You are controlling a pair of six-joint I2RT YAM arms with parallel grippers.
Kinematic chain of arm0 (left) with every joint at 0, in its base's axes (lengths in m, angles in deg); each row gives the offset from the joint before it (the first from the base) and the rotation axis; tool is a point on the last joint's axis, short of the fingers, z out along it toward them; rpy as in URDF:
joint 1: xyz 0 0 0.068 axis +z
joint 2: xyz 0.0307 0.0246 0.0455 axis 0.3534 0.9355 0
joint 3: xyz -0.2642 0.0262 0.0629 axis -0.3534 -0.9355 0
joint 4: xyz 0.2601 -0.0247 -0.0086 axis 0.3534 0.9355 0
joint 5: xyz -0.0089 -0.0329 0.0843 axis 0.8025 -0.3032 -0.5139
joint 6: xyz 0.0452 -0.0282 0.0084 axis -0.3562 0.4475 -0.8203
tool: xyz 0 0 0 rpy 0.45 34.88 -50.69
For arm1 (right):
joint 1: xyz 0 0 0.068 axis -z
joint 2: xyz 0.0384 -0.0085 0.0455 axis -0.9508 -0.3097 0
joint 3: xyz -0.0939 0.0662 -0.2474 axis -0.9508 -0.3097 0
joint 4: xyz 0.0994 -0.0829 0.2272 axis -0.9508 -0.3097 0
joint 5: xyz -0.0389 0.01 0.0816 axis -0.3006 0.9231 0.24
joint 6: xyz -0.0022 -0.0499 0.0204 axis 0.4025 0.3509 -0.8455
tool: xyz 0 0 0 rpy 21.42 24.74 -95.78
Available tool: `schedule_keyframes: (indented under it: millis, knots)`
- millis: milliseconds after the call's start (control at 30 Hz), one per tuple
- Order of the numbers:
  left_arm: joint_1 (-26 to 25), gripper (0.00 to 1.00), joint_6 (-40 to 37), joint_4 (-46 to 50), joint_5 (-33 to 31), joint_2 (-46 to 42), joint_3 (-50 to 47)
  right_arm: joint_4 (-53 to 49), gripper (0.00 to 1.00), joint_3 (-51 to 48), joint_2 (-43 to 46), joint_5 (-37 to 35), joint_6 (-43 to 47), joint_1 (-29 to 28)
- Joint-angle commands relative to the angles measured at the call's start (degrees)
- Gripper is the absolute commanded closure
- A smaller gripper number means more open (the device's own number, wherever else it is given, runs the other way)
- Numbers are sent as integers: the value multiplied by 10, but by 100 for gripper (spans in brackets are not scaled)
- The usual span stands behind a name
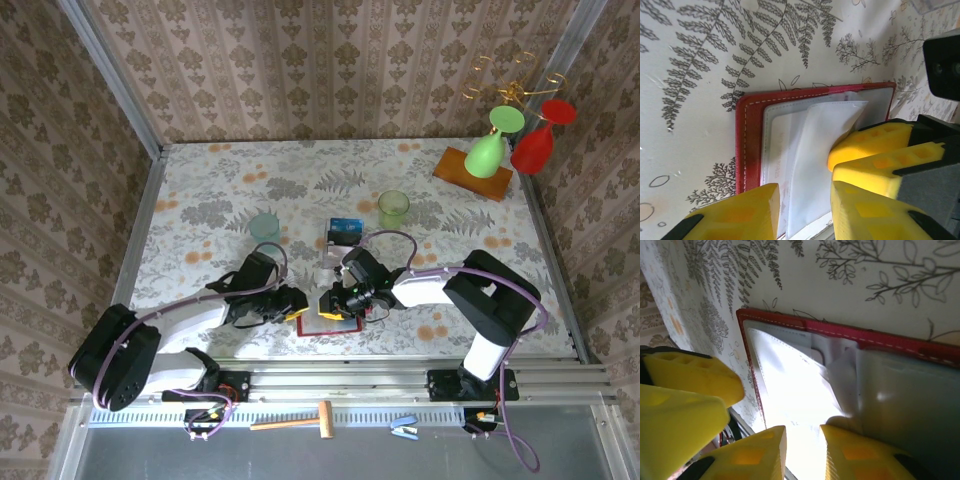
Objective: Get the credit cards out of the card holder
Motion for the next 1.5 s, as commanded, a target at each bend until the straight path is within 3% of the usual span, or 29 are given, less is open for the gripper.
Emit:
schedule_keyframes:
  millis: [0, 500, 1167, 1467]
  knots:
    - [-8, 66, 13, -11, 2, 17, 16, 16, 73, -17, -24, -1, -14, 4]
    - [-18, 68, 14, -32, 12, 70, 21, 40, 73, -37, -27, 4, -20, 9]
    - [-23, 84, 16, -36, 17, 73, 35, 58, 73, -43, -22, 3, -32, 10]
    - [-26, 82, 11, -27, 18, 65, 57, -90, 71, 10, 62, -58, 16, 10]
